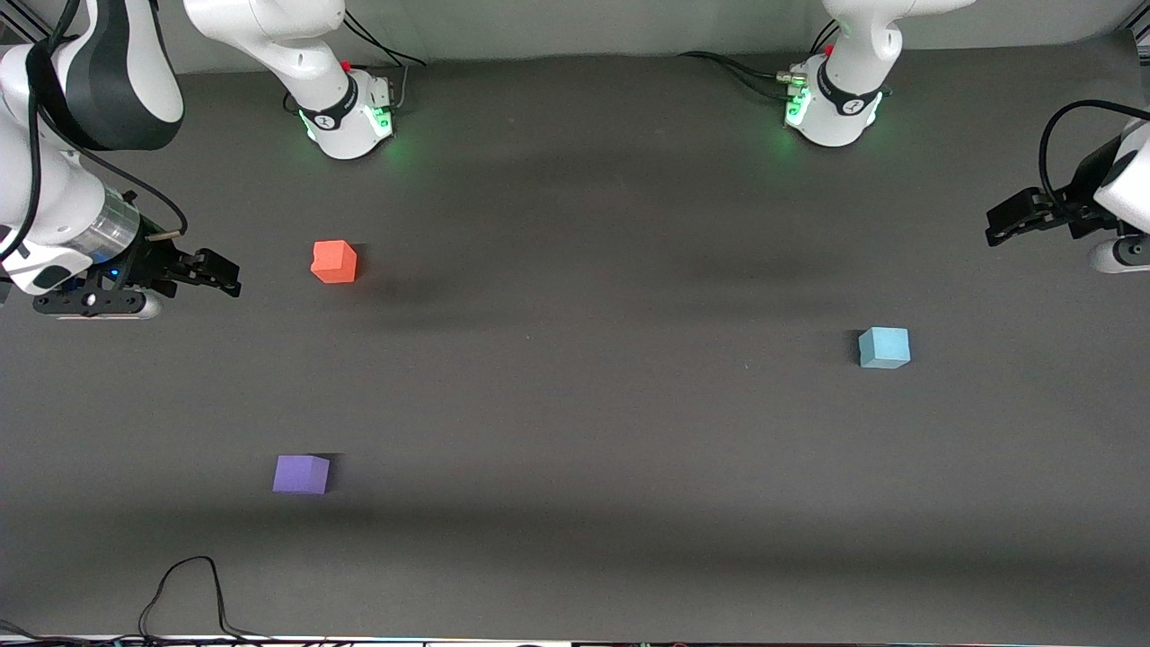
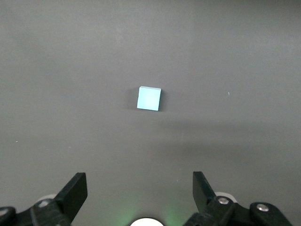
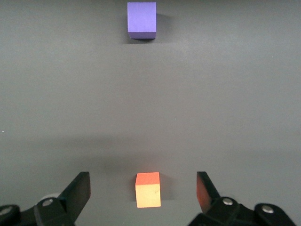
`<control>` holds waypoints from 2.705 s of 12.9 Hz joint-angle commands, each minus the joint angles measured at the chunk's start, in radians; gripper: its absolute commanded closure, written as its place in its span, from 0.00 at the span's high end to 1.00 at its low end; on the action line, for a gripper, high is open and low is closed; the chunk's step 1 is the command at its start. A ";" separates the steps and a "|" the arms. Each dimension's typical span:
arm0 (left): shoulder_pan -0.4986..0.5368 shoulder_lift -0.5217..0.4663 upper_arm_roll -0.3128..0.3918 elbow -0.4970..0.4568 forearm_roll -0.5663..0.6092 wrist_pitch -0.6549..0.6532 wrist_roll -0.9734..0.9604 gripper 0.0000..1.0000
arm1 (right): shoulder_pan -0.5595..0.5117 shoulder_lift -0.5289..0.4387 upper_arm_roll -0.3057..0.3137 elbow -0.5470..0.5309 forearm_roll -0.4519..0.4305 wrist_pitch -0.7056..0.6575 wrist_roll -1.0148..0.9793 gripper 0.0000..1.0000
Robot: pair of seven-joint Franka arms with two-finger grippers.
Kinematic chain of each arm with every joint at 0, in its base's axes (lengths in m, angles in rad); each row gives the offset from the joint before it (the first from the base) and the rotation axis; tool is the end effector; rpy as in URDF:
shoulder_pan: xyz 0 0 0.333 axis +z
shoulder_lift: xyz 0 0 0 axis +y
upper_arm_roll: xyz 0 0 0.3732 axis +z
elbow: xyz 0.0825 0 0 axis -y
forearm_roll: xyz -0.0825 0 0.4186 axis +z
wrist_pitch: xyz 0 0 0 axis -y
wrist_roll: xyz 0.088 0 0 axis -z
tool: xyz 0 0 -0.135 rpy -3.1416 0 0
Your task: Place blue block between orange and purple blocks
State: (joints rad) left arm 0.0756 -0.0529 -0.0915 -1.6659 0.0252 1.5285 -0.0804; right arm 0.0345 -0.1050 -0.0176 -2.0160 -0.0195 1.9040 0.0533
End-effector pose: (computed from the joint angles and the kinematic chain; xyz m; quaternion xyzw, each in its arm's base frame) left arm 0.5607 -0.0068 0.6328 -0.9985 -0.0324 0.0416 0.0170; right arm 0.5521 0.0071 0.5153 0.9998 -0.0149 -0.0032 0.0084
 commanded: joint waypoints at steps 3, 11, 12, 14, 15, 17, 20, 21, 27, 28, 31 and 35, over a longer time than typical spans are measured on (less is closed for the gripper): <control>0.003 0.008 0.003 0.028 0.009 -0.025 0.018 1.00 | -0.011 -0.019 0.014 -0.001 -0.010 -0.005 0.011 1.00; 0.003 0.016 0.003 0.037 0.001 -0.050 0.016 1.00 | -0.007 -0.015 0.014 -0.001 -0.010 -0.002 0.032 1.00; 0.003 0.013 0.003 0.035 -0.004 -0.047 0.014 1.00 | -0.007 -0.013 0.014 0.000 -0.011 0.000 0.034 1.00; 0.006 0.013 0.006 0.012 -0.005 -0.034 0.014 1.00 | -0.005 -0.009 0.014 0.006 -0.011 -0.002 0.040 1.00; 0.004 0.010 0.015 -0.015 -0.005 -0.028 0.014 1.00 | -0.005 -0.009 0.014 0.002 -0.011 -0.002 0.040 1.00; 0.006 0.008 0.016 -0.082 -0.005 0.010 0.016 1.00 | -0.005 -0.007 0.014 -0.003 -0.010 -0.002 0.042 1.00; 0.006 0.008 0.016 -0.236 -0.005 0.168 0.022 1.00 | -0.004 0.013 0.014 -0.001 -0.010 0.006 0.043 1.00; 0.006 0.010 0.018 -0.291 -0.005 0.226 0.045 1.00 | -0.004 0.019 0.014 -0.003 -0.010 0.007 0.048 1.00; 0.039 0.169 0.041 -0.517 -0.008 0.666 0.137 1.00 | -0.001 0.004 0.014 -0.003 -0.010 -0.028 0.048 1.00; 0.039 0.209 0.041 -0.534 -0.010 0.723 0.137 1.00 | 0.014 0.001 0.016 -0.003 -0.010 -0.028 0.048 1.00; 0.038 0.309 0.039 -0.589 -0.008 0.895 0.137 1.00 | 0.024 0.004 0.016 -0.003 -0.010 -0.025 0.056 1.00; 0.038 0.375 0.036 -0.600 -0.016 0.963 0.128 1.00 | 0.022 -0.010 0.013 -0.003 -0.010 -0.040 0.056 1.00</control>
State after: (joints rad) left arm 0.1127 0.3201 -0.0534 -2.2549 0.0194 2.4716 0.0403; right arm 0.0517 -0.0921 -0.0005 -2.0159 -0.0195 1.8827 0.0838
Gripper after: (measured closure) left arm 0.000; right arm 0.000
